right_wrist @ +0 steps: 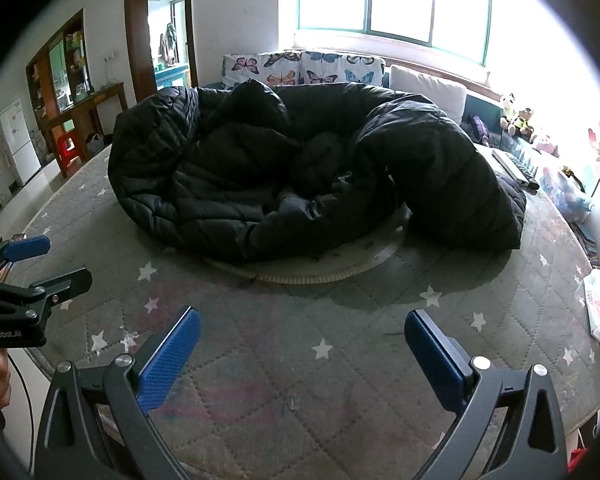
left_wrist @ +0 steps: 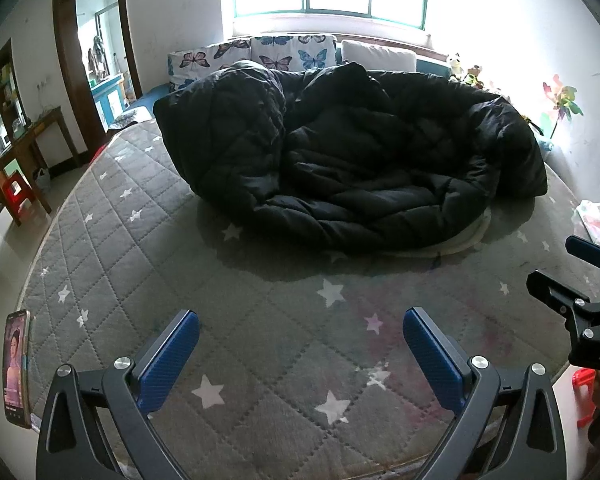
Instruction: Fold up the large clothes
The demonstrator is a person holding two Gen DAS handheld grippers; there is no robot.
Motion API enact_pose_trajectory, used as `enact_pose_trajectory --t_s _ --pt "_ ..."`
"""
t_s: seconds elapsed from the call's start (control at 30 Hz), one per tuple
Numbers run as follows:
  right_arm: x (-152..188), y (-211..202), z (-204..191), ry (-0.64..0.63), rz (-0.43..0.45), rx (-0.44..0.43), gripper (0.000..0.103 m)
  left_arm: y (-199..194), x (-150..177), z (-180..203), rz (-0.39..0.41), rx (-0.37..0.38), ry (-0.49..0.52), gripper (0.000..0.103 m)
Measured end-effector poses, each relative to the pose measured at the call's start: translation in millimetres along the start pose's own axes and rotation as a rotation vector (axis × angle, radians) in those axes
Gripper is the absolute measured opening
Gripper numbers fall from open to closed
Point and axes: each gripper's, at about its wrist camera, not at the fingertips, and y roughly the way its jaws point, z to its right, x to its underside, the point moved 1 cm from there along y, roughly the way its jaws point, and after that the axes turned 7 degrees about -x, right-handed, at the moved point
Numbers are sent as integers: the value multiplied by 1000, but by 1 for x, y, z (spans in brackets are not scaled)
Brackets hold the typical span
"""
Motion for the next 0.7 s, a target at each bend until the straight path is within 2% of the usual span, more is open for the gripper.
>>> enact_pose_trajectory --t_s 0.7 --pt "-5 10 6 -2 -19 -21 103 15 -13 1 -20 -9 25 103"
